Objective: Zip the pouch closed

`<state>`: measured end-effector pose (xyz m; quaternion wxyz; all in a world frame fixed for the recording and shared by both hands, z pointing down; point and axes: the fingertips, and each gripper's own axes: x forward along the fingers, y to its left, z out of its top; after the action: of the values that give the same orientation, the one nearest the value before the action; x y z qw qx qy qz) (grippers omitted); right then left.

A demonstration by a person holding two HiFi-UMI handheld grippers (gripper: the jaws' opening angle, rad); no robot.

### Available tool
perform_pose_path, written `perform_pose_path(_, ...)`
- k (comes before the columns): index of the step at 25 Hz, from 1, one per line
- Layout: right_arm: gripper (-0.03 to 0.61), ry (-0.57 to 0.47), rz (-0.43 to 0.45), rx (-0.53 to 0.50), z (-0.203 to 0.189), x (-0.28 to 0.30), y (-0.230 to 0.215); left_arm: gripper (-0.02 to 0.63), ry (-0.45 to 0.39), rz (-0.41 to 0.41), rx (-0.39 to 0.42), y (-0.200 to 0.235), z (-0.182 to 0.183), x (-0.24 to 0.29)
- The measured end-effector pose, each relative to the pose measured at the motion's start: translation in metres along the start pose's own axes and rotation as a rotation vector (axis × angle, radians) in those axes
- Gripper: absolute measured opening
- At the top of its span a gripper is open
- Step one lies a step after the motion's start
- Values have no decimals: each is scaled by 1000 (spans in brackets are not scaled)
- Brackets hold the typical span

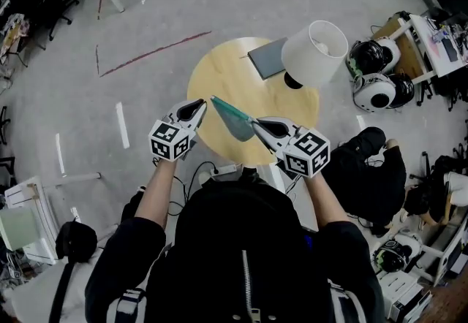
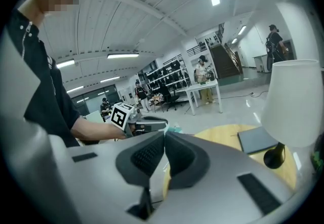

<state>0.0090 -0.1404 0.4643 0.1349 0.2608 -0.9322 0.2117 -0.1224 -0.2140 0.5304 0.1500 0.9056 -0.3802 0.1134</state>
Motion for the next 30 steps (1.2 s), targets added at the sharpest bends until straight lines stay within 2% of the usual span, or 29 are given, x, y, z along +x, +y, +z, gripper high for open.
perform_pose_path(3, 11, 1, -5, -1, -2, 3, -2, 46, -14, -5, -6, -3, 2, 1)
perform_pose_path(11, 14, -15, -67, 34, 1, 5, -14, 2, -69, 7, -9, -5, 22, -6)
perform_pose_path(17, 15, -51, -136, -11, 13, 12, -20, 2, -128, 69, 52, -2, 53, -16)
perform_pose_path(22, 14, -75, -172, -44, 26, 13, -27, 2, -173, 74, 77, -10, 76, -20)
perform_pose_path(30, 14, -143, -219, -76, 42, 8, -30, 2, -211, 87, 104, -14, 93, -28)
